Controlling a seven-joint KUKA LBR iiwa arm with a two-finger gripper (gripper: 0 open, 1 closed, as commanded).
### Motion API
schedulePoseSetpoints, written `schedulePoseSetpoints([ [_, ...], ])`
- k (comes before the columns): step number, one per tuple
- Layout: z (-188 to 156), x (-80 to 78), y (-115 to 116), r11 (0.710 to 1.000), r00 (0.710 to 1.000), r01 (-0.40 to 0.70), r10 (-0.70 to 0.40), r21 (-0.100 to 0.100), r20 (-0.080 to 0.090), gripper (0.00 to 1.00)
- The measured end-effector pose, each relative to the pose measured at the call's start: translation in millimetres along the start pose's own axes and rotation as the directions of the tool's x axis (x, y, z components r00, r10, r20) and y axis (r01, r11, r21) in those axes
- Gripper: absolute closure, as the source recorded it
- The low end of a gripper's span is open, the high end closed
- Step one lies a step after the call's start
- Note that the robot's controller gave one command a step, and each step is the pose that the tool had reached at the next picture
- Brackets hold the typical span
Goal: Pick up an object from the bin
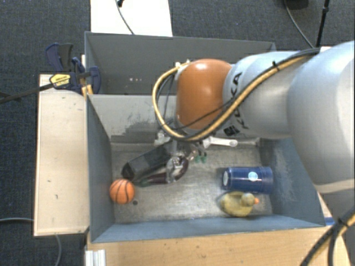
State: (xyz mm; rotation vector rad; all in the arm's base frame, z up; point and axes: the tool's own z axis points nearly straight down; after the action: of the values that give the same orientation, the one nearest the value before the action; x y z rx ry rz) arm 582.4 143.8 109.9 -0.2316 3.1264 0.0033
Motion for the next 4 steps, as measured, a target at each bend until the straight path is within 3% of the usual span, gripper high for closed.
schedulePoseSetpoints([
  [1, 26.2, -1.9, -4.6, 0.989, 0.989, 0.149, -0.149, 0.000, 0.011, 0.00],
  [2, 32.3, -5.8, -7.2, 0.988, 0.988, 0.153, -0.153, -0.005, 0.011, 1.00],
  [4, 29.2, -4.5, -7.5, 0.988, 0.988, 0.152, -0.152, -0.005, 0.007, 1.00],
])
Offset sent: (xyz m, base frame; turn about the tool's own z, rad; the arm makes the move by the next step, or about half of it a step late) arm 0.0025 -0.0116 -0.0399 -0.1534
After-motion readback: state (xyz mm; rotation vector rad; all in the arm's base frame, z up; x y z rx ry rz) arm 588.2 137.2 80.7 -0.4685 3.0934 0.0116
